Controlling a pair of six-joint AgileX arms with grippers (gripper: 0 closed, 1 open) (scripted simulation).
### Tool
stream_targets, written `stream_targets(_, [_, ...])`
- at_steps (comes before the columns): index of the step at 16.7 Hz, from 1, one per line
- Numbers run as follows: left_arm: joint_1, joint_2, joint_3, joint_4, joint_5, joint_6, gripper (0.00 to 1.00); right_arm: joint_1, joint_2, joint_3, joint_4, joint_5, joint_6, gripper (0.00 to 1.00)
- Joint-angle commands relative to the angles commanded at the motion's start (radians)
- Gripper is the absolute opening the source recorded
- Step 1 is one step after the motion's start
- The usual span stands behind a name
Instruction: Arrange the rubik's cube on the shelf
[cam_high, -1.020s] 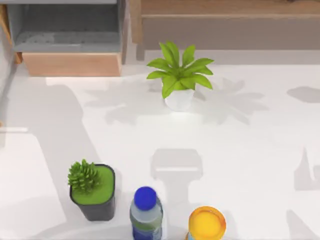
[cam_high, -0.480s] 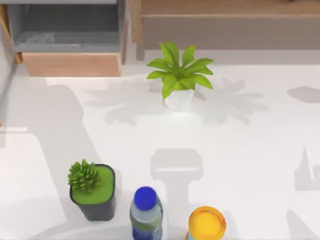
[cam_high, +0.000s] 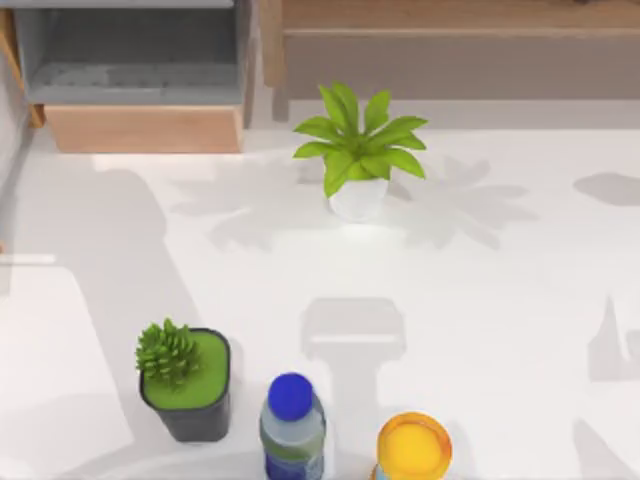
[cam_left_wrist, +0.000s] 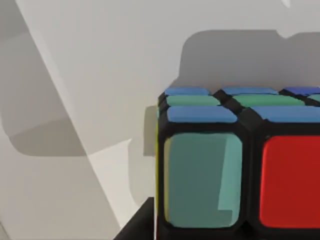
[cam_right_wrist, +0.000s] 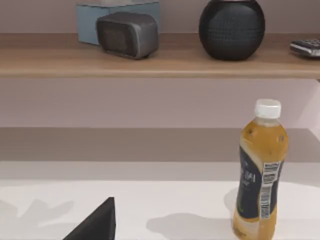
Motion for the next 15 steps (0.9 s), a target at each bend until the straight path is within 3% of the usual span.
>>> stream_targets(8, [0.009,0.032,0.167,-0.179,0.021,-0.017,0.00,0.000,0.000,0.000,0.000,0.000,0.000,1.00])
stream_targets(15, [-0.001,0.081,0.277,-0.194,0.000,0.000,0.00,0.000,0.000,0.000,0.000,0.000,0.000,1.00])
